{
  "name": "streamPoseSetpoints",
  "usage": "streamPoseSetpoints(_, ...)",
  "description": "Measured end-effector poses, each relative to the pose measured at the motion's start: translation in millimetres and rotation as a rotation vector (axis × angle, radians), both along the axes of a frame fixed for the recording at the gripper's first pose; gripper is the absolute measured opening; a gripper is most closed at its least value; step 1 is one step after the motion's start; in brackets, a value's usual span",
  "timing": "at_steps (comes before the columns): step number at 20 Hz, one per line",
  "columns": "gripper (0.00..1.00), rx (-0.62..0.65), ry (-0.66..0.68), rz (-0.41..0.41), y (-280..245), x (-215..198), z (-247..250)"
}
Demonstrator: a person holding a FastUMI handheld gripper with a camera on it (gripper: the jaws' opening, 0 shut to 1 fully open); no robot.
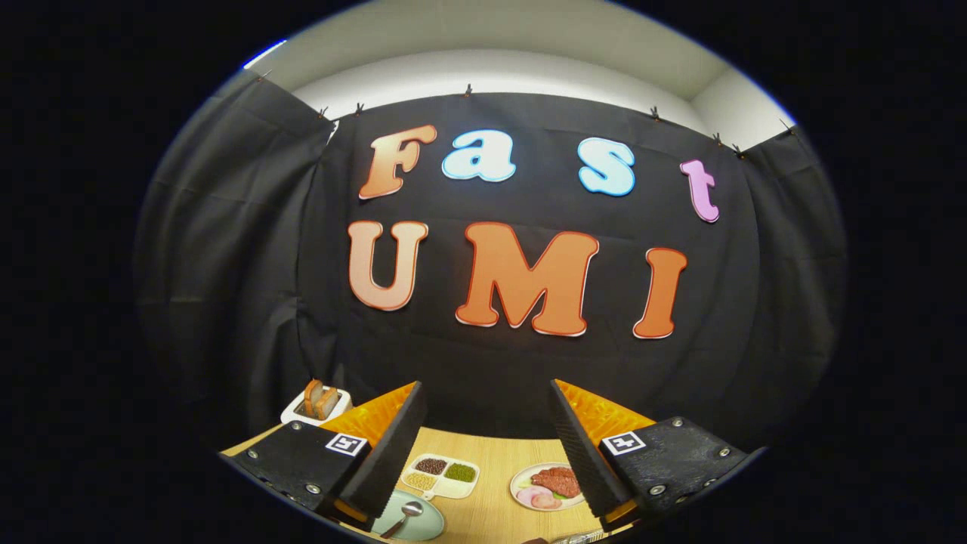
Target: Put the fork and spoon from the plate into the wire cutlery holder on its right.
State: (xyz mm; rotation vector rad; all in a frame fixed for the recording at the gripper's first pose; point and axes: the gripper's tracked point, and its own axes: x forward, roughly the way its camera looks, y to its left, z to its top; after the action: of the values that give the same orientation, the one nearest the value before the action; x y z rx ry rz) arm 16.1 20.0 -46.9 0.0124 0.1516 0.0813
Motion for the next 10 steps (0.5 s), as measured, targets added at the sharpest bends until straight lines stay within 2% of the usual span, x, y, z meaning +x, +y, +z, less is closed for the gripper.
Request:
streamPoseSetpoints(6,0.97,0.011,0.236,0.079,37.2,-1.1,-66.1)
streamPoseSetpoints(10,0.97,0.068,0.459,0.141,70.3,-14.1,-122.6)
